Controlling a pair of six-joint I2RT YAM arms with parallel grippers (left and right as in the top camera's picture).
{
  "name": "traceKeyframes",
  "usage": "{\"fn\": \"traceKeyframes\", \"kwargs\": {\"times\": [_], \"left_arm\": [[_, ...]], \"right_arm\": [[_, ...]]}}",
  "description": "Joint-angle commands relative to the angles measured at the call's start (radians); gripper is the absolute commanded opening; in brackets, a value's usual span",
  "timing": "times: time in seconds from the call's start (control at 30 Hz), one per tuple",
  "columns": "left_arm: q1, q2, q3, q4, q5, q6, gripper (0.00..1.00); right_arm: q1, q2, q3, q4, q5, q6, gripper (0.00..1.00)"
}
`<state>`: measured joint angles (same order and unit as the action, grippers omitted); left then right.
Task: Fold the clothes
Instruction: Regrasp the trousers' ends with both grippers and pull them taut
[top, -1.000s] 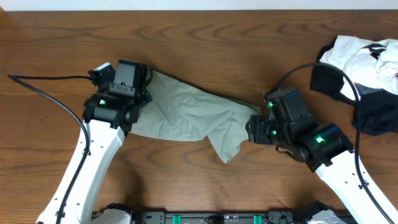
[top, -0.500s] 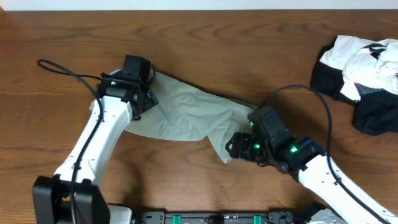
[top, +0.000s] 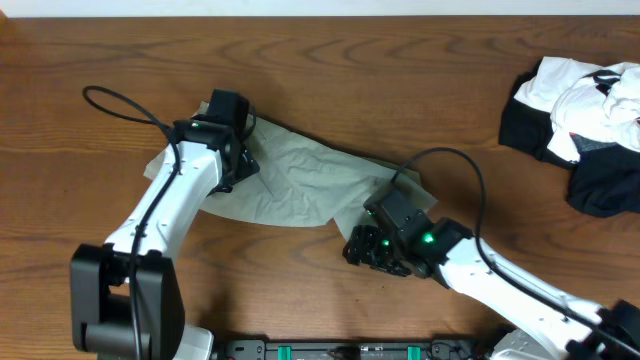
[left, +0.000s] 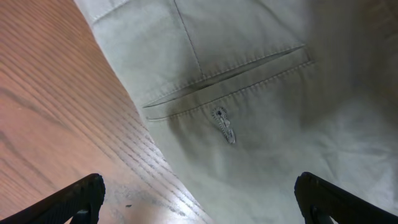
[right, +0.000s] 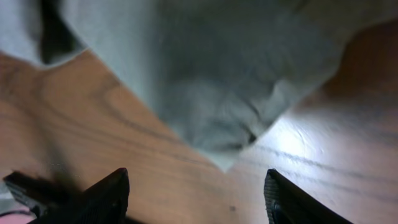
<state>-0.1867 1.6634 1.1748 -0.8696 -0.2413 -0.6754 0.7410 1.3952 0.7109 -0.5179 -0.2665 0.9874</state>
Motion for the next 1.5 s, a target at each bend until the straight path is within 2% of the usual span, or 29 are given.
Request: {"fn": "traceKeyframes", "kwargs": {"times": [0.0, 0.13, 0.2, 0.27, 0.47, 0.57, 0.77, 1.03, 1.2, 1.3, 1.47], "left_arm": [[0.003, 0.028, 0.005, 0.007, -0.002, 0.024, 0.99], [0.003, 0.037, 0.005, 0.015, -0.002, 0.055, 0.99], [0.005, 0.037, 0.005, 0.016, -0.002, 0.055, 0.99], [0.008, 0.037, 0.005, 0.019, -0.002, 0.055, 0.99], [0.008, 0.037, 0.005, 0.022, -0.002, 0.059, 0.98], [0.008, 0.037, 0.005, 0.038, -0.002, 0.101, 0.98], [0.031, 0.038, 0.005, 0.044, -0.002, 0.113, 0.98], [0.1, 0.045, 0.005, 0.06, -0.002, 0.145, 0.98], [0.126, 0.068, 0.005, 0.092, 0.002, 0.153, 0.98], [0.128, 0.085, 0.005, 0.122, 0.045, 0.197, 0.98], [0.128, 0.101, 0.005, 0.135, 0.074, 0.204, 0.98]], "right_arm": [[0.013, 0.052, -0.005, 0.026, 0.018, 0.03, 0.67], [0.013, 0.095, -0.005, 0.064, 0.032, 0.029, 0.66], [0.013, 0.11, -0.005, 0.079, 0.04, 0.03, 0.61], [0.012, 0.118, -0.005, 0.087, 0.059, 0.03, 0.49], [-0.006, 0.122, -0.005, 0.086, 0.153, 0.029, 0.03], [-0.048, 0.122, -0.005, 0.078, 0.191, 0.015, 0.02], [-0.217, 0.122, -0.002, 0.089, 0.249, -0.11, 0.02], [-0.45, 0.121, 0.115, 0.076, 0.149, -0.317, 0.02], [-0.486, 0.121, 0.256, -0.055, 0.135, -0.385, 0.02], [-0.486, 0.121, 0.328, -0.139, 0.166, -0.402, 0.02], [-0.486, 0.122, 0.354, -0.219, 0.23, -0.446, 0.03]]}}
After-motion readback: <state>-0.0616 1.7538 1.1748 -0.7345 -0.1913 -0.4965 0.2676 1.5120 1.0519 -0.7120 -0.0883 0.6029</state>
